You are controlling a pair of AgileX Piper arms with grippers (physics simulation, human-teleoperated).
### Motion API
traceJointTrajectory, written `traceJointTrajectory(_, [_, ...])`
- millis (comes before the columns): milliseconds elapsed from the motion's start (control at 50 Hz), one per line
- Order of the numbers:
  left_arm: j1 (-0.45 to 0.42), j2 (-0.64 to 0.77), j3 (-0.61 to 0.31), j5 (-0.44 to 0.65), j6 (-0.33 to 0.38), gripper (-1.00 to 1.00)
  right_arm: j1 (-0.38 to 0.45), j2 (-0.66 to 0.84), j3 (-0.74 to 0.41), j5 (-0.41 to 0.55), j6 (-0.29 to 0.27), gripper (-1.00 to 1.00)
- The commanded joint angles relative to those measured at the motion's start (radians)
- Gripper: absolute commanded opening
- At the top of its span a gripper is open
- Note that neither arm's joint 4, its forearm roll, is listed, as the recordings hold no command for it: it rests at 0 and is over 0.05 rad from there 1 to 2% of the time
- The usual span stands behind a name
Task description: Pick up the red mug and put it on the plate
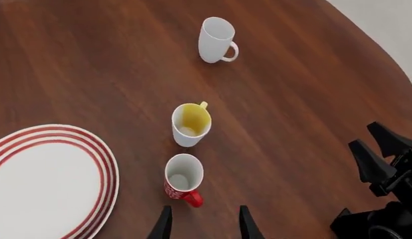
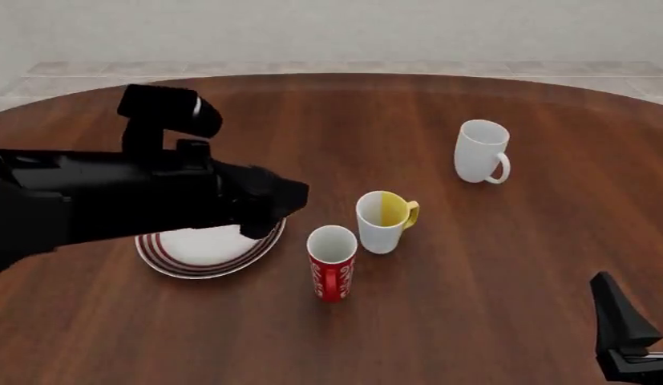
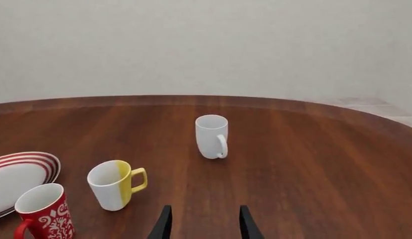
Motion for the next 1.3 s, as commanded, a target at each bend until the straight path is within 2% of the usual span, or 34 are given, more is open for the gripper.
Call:
traceJointTrajectory(20, [-0.047,0.057,-0.007,-0.026,-0.02,1.0,0.003,-0.001,0.0,0.001,-0.002,1.0])
traceJointTrajectory(740, [-0.039,0.242,0.034,-0.142,-0.052,1.0,-0.006,0.003,-0.001,-0.006,0.008,1.0])
traceJointTrajectory(1300, [-0.043,0.29,0.039,-0.182,-0.078,1.0,-0.004,0.001,0.0,-0.005,0.01,1.0])
